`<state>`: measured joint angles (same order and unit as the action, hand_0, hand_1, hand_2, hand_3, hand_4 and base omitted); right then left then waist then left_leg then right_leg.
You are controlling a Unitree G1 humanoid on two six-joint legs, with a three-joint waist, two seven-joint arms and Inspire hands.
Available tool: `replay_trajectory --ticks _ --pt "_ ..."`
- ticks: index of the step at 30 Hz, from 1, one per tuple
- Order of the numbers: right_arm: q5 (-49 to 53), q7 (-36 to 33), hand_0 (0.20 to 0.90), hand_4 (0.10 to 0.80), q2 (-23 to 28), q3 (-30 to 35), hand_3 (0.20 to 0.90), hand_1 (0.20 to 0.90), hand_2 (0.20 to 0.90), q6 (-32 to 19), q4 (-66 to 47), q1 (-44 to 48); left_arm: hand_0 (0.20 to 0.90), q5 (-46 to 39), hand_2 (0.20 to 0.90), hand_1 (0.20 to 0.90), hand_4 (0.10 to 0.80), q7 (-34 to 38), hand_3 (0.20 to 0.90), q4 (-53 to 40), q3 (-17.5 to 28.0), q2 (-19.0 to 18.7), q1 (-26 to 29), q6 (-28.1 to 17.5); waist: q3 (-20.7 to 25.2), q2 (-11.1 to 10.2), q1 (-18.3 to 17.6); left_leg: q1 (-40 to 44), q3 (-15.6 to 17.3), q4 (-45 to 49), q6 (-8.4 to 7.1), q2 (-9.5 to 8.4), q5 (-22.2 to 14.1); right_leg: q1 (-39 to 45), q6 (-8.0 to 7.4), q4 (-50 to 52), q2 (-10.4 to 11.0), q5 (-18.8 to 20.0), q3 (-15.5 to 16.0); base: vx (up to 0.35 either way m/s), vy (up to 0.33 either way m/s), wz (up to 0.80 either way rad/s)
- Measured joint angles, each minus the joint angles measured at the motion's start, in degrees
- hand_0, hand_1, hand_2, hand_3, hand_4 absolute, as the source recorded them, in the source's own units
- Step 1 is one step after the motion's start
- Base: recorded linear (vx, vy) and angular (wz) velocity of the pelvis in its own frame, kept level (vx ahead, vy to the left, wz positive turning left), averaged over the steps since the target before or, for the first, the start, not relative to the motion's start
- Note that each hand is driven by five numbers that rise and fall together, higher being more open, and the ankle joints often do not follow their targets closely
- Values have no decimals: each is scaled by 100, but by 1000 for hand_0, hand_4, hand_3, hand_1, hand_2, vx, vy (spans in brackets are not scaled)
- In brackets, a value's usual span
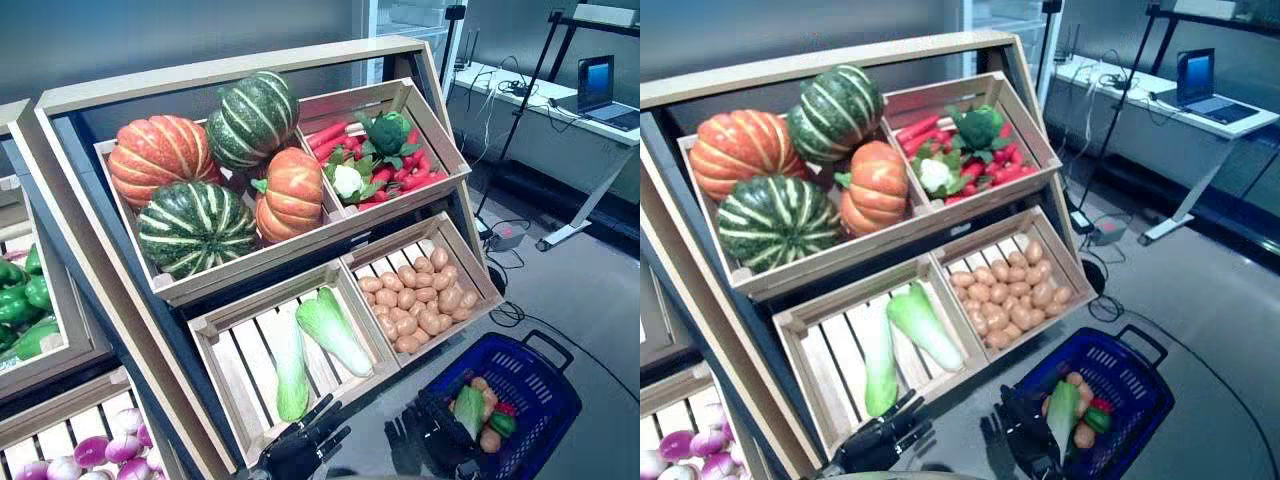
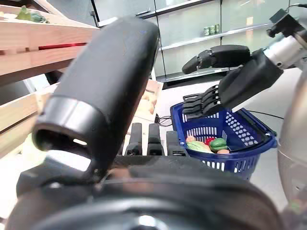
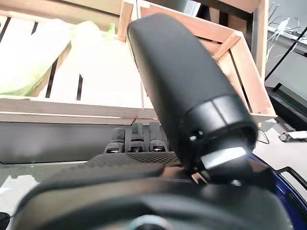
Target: Put vegetables into the basket
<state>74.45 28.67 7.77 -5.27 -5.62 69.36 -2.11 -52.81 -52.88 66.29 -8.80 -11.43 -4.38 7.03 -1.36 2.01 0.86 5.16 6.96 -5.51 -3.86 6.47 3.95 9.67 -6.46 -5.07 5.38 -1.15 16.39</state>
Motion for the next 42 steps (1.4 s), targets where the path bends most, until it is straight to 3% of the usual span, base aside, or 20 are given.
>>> replay_trajectory --ticks 18,25,29,32,35,38,40,42 --pt "-202 -452 900 800 63 2 900 900 900 -73 21 -16 900 372 900 900 800 -54 900 -94 -251 -3 -1 -431 -30 53 -15 3 24 0 1 1 -2 -12 0 0 2 -1 -14 0 0 0" --pt "-202 -699 900 800 74 14 900 900 900 -65 9 -16 900 255 900 900 800 -807 900 -1045 -452 -15 -104 -848 -146 87 -2 32 22 1 -1 -1 1 -11 -4 1 2 2 -15 0 0 0" --pt "-201 -743 900 800 66 12 900 900 900 -63 -9 -14 900 -224 900 900 800 -817 900 -1606 -524 -20 -87 -1188 -160 73 -8 41 23 0 -1 -1 1 -6 -4 0 0 2 -20 33 4 -1" --pt "-201 -819 900 800 58 -3 900 900 900 -64 -82 -19 900 -597 900 900 800 -174 900 -1905 -535 -52 -53 -1668 -192 57 -8 50 22 1 -3 2 3 -1 -4 0 -3 2 -25 15 2 -1" --pt "-198 -984 900 800 53 -12 900 900 900 -66 -302 -45 900 -558 900 900 800 1040 900 -2074 -409 -67 -28 -2450 -218 50 -3 51 6 0 -4 1 3 -1 -5 0 -2 3 -26 0 0 0" --pt "-192 -1095 900 800 54 -16 900 900 900 -69 -449 -86 900 775 900 900 800 3020 900 -2264 -321 -275 -25 -3187 -241 62 13 48 -19 1 -6 0 6 5 -4 -1 -5 2 -16 7 9 1" --pt "-192 -1126 900 800 60 -15 900 900 900 -84 -454 -97 900 1863 900 900 800 4315 900 -2389 -320 -502 -24 -3234 -273 96 16 45 -23 1 -6 -4 6 4 -5 -1 -2 2 -14 7 32 1" --pt "-194 -1131 900 800 72 -18 900 900 900 -101 -458 -114 900 2481 900 900 800 5042 900 -2431 -321 -610 -25 -3228 -300 124 18 38 -26 1 -5 -7 7 -1 -6 -1 0 3 -12 13 42 2"
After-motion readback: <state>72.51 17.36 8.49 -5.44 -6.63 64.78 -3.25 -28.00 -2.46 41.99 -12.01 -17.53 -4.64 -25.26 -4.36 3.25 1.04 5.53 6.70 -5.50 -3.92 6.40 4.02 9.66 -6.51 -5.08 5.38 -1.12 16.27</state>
